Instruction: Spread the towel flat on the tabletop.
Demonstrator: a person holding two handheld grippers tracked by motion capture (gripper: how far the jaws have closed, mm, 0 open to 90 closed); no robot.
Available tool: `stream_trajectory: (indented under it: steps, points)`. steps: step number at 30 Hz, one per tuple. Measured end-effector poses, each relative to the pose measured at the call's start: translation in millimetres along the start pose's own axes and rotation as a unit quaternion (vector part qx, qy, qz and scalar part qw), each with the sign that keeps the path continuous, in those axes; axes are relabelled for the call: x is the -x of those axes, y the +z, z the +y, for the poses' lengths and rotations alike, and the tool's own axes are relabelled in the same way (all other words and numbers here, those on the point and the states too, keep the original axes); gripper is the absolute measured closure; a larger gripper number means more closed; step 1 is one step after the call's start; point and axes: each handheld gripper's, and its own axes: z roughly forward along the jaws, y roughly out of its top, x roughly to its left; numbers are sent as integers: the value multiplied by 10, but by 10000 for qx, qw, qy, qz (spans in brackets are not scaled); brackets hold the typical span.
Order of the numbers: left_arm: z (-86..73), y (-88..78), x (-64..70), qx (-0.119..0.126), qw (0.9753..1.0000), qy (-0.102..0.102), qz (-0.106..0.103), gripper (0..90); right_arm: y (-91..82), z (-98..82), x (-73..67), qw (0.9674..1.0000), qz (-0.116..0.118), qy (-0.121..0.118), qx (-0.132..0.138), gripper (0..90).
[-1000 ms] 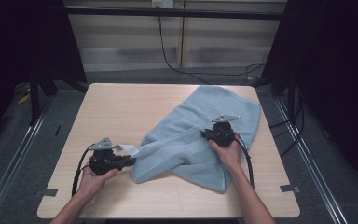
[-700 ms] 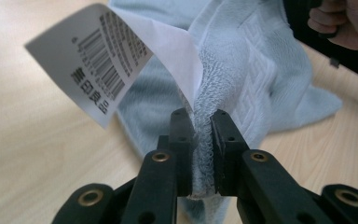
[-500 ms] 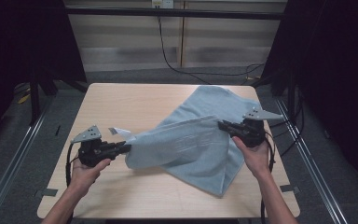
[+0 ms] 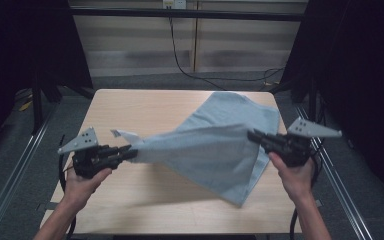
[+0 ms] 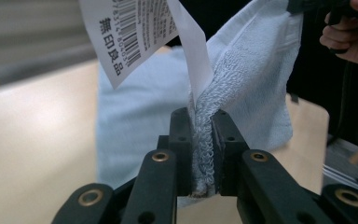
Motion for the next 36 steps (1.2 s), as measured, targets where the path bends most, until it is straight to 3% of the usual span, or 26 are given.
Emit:
stream_trajectory:
  steps: [1,2,3,6,8,10,12,13,16,18,23,24,26,27,28,30,31,32,33,35,36]
  points:
    - [-256,40,23,-326,9995,-41,17,808,-48,-272,-100,9997,158,135,-118,867]
    - [-256,40,23,-326,9995,-41,17,808,-48,-272,-100,9997,158,135,-118,867]
    - [-495,71,32,-582,9982,-167,-28,807,-56,-574,-199,9988,269,264,-318,867]
    - [-755,70,57,-828,9960,-323,-61,807,-48,-990,-328,9960,483,498,-558,867]
    - [-810,60,85,-874,9954,-367,-101,807,-49,-1085,-368,9946,536,567,-681,866]
    - [-929,-16,201,-982,9941,-383,-245,804,-112,-1230,-519,9921,658,562,-908,864]
    - [-962,-51,242,-1011,9938,-347,-291,804,-159,-1258,-567,9918,698,569,-907,863]
    - [-1016,-127,319,-1027,9935,-346,-358,802,-260,-1320,-657,9909,804,648,-864,853]
    - [-1058,-205,380,-1041,9933,-316,-392,797,-332,-1383,-764,9896,896,582,-958,827]
    - [-1100,-295,403,-989,9933,-370,-462,762,-415,-1395,-842,9886,1051,561,-919,771]
    - [-1026,-393,342,-695,9956,-444,-436,685,-439,-1309,-778,9904,1001,531,-791,678]
    - [-950,-427,245,-532,9965,-520,-378,683,-435,-1282,-739,9910,1004,570,-682,672]
    - [-917,-419,198,-545,9970,-476,-274,672,-422,-1272,-728,9911,991,581,-673,672]
    - [-857,-330,58,-623,9965,-490,-250,672,-361,-1259,-692,9919,907,561,-683,667]
    - [-857,-330,58,-623,9965,-490,-250,668,-310,-1254,-650,9921,877,547,-709,668]
    - [-809,-152,-98,-739,9957,-545,-109,666,-253,-1248,-604,9926,799,571,-718,663]
    - [-787,-35,-181,-837,9946,-599,-107,649,-114,-1230,-477,9922,697,628,-820,667]
    - [-738,206,-298,-1037,9932,-522,89,637,-40,-1220,-411,9928,564,551,-905,674]
    - [-711,331,-349,-1134,9917,-597,29,634,33,-1217,-330,9925,452,540,-999,678]
    - [-660,561,-408,-1324,9898,-493,165,611,186,-1234,-145,9900,395,671,-1173,688]
    - [-660,561,-408,-1324,9898,-493,165,592,186,-1234,-145,9900,395,671,-1173,688]
